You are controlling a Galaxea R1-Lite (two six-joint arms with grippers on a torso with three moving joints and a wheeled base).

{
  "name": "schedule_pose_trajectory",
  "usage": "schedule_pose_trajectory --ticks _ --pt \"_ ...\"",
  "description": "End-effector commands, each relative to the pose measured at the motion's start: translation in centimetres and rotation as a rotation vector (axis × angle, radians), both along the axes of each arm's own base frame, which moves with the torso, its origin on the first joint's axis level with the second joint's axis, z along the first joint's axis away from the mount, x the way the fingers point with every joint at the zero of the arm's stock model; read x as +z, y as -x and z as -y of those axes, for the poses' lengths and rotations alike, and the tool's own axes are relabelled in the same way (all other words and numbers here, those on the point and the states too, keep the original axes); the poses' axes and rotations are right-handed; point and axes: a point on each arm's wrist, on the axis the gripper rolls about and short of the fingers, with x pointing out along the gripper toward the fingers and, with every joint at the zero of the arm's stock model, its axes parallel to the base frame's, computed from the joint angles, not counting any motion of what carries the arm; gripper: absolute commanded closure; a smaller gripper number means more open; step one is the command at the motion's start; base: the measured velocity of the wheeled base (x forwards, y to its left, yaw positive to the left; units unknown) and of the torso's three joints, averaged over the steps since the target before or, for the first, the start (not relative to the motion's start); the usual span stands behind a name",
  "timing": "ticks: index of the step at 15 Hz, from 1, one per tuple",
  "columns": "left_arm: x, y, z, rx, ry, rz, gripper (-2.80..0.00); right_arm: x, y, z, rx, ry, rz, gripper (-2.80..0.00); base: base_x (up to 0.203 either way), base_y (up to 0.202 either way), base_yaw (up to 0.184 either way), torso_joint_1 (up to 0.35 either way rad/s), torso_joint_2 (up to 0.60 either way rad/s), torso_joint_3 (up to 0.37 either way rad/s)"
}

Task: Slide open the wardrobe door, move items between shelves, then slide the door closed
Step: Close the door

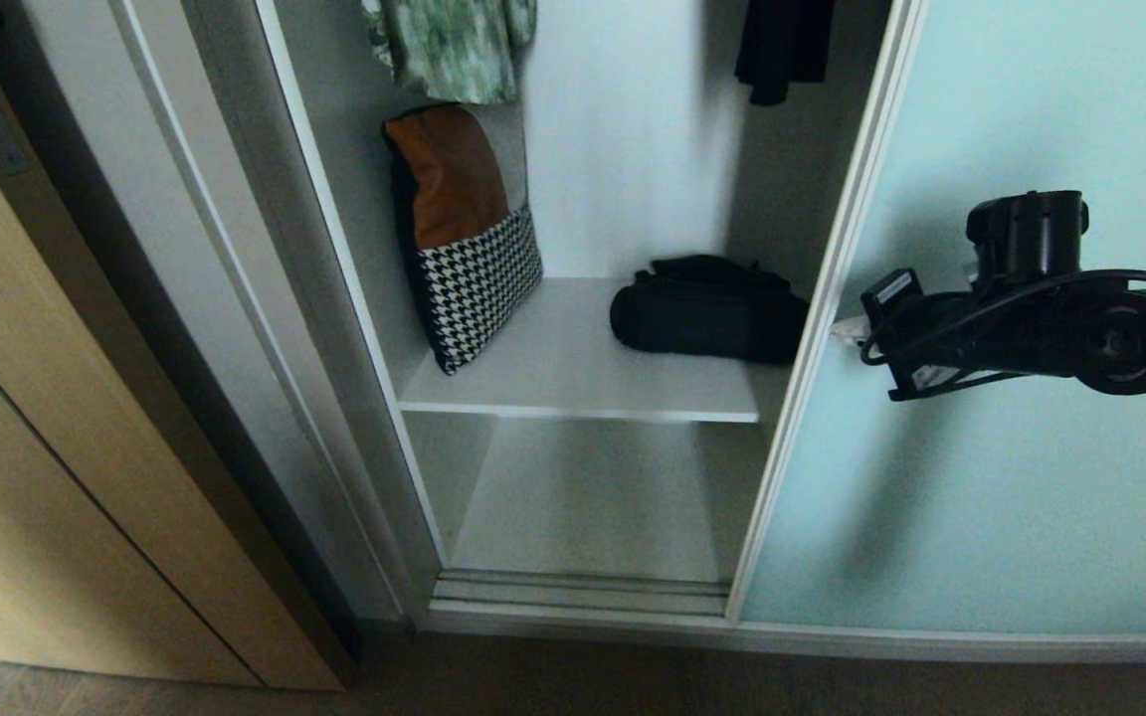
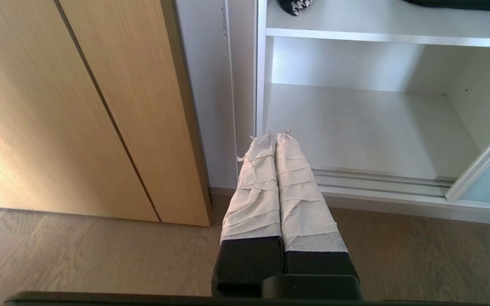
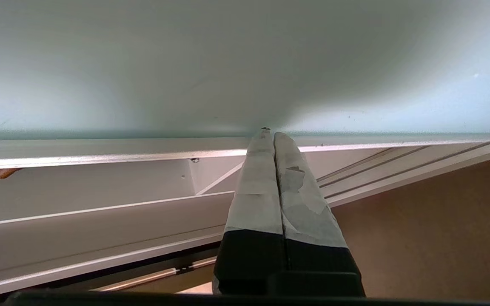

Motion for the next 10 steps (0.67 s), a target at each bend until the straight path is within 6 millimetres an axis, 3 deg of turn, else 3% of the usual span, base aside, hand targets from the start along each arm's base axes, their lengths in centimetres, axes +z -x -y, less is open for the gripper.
schedule_pose_trajectory --ticks 1,5,10 --pt "0.0 0.0 0.0 0.001 0.000 -0.001 0.00 -0.5 -0.8 0.1 0.001 0.016 -0.001 0.00 0.000 0.000 0.000 0.000 0.00 0.000" --pt "0.0 0.0 0.0 0.002 0.000 -0.001 0.00 -0.6 -0.9 -0.5 0.016 0.021 0.001 0.00 0.000 0.000 0.000 0.000 0.00 0.000" --pt "0.0 0.0 0.0 0.001 0.000 -0.001 0.00 0.3 0.2 -3.7 0.080 0.040 0.029 0.00 0.000 0.000 0.000 0.000 0.00 0.000"
